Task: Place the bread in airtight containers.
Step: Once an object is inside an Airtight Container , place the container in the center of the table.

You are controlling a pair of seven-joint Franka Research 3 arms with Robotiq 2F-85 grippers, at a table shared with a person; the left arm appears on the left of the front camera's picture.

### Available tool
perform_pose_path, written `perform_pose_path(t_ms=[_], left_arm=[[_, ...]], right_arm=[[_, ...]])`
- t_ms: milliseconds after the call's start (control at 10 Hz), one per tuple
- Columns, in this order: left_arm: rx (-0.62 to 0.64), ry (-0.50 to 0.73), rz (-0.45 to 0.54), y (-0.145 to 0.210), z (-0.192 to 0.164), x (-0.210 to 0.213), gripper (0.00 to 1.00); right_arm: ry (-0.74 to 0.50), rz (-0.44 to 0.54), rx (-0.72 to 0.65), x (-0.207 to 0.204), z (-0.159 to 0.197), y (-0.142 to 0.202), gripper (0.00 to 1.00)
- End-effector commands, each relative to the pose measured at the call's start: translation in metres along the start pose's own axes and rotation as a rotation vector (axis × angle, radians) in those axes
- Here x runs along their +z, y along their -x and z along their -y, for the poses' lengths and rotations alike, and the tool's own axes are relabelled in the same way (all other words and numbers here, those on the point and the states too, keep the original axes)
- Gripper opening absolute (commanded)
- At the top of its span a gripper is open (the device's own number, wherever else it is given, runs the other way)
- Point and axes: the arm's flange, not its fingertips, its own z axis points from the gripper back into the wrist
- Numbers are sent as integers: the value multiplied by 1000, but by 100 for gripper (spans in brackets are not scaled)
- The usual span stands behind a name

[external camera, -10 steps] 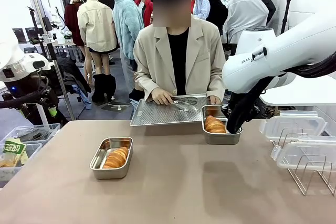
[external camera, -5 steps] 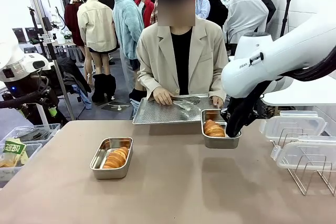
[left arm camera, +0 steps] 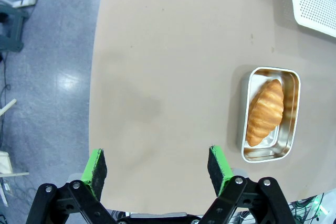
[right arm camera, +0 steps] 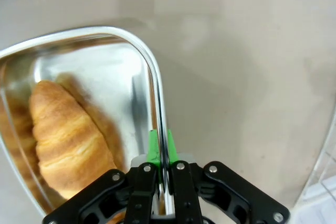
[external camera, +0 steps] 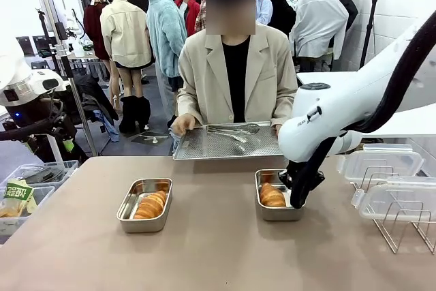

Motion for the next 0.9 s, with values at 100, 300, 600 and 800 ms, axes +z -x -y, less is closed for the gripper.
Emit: perform_pose_path(t_ms=[100, 300, 600, 800], left_arm=[[0, -1, 11, -1, 0, 1, 100], [0, -1, 11, -1, 0, 1, 100], [0, -1, 11, -1, 0, 1, 100], [0, -1, 11, -1, 0, 1, 100]], right_arm=[[44, 35, -25, 1, -8, -5, 19], [54, 51, -37, 11, -5, -1, 58], [45, 75, -37, 32, -2, 5, 100], [49, 106, -15, 55, -2, 11, 100]])
